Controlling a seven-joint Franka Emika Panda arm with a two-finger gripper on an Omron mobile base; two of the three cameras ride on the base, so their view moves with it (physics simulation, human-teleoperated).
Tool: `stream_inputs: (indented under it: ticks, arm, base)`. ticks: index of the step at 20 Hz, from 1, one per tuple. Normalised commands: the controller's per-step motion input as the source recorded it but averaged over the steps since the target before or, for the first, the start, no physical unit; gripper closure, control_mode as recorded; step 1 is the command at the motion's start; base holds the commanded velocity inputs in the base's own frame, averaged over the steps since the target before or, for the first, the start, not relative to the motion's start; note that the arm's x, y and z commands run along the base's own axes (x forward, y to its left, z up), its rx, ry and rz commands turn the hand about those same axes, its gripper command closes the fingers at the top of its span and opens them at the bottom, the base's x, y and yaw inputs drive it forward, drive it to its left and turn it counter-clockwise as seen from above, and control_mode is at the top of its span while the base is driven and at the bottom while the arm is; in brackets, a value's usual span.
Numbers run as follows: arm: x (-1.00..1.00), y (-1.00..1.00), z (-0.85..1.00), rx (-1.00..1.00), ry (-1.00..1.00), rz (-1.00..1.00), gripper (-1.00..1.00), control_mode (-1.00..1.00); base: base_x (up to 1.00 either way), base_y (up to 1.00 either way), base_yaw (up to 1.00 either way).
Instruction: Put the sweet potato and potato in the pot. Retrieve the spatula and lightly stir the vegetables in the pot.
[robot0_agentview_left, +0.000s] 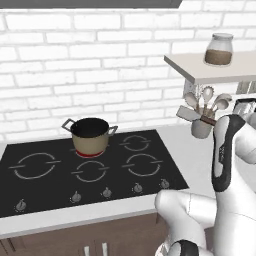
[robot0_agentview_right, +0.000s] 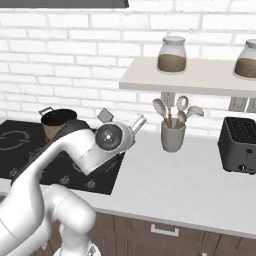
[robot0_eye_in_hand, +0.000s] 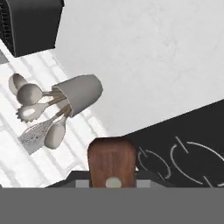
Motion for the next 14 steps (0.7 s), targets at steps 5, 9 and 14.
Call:
stream_inputs:
  ticks: [5,9,14]
  arm:
    - [0.0,0.37,0.42,-0.85,-0.09,0.48,1.0,-1.0]
    - [0.0,0.39,0.28,-0.87,-0.12,0.48,1.0,-1.0]
    - [0.0,0.34,0.31,-0.87,-0.12,0.5,1.0,-1.0]
  base:
    - [0.0,0.0,0.0]
    - [0.0,0.0,0.0]
    - [0.0,0.0,0.0]
